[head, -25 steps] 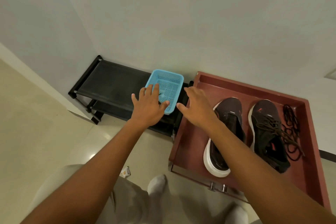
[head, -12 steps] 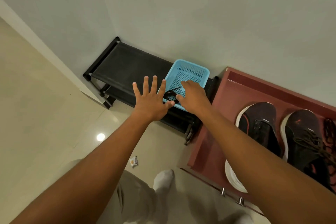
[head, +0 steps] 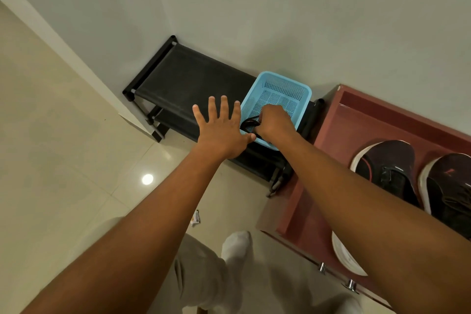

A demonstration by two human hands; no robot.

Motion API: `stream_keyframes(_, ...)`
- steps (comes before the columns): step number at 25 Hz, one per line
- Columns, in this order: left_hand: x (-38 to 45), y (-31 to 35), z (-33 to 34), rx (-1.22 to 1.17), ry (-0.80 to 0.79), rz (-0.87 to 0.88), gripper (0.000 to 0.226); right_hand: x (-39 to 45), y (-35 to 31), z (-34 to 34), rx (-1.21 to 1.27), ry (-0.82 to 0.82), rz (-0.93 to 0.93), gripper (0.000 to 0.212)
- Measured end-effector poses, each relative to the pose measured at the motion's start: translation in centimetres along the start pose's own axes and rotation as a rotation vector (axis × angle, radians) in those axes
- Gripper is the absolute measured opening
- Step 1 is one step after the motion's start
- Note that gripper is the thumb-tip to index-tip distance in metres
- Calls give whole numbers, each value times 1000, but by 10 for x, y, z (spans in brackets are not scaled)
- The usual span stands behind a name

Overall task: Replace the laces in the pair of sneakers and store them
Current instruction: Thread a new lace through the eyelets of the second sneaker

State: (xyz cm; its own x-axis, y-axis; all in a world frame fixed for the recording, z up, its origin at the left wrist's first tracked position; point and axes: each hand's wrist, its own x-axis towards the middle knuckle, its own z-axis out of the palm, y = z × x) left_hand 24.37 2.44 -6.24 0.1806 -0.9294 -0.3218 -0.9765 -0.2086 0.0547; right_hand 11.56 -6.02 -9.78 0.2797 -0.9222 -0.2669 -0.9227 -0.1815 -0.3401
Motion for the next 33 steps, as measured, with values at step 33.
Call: stream_keyframes(33,-33,132,-69,-496,59,173,69,-109,100,-177,214,485,22,18)
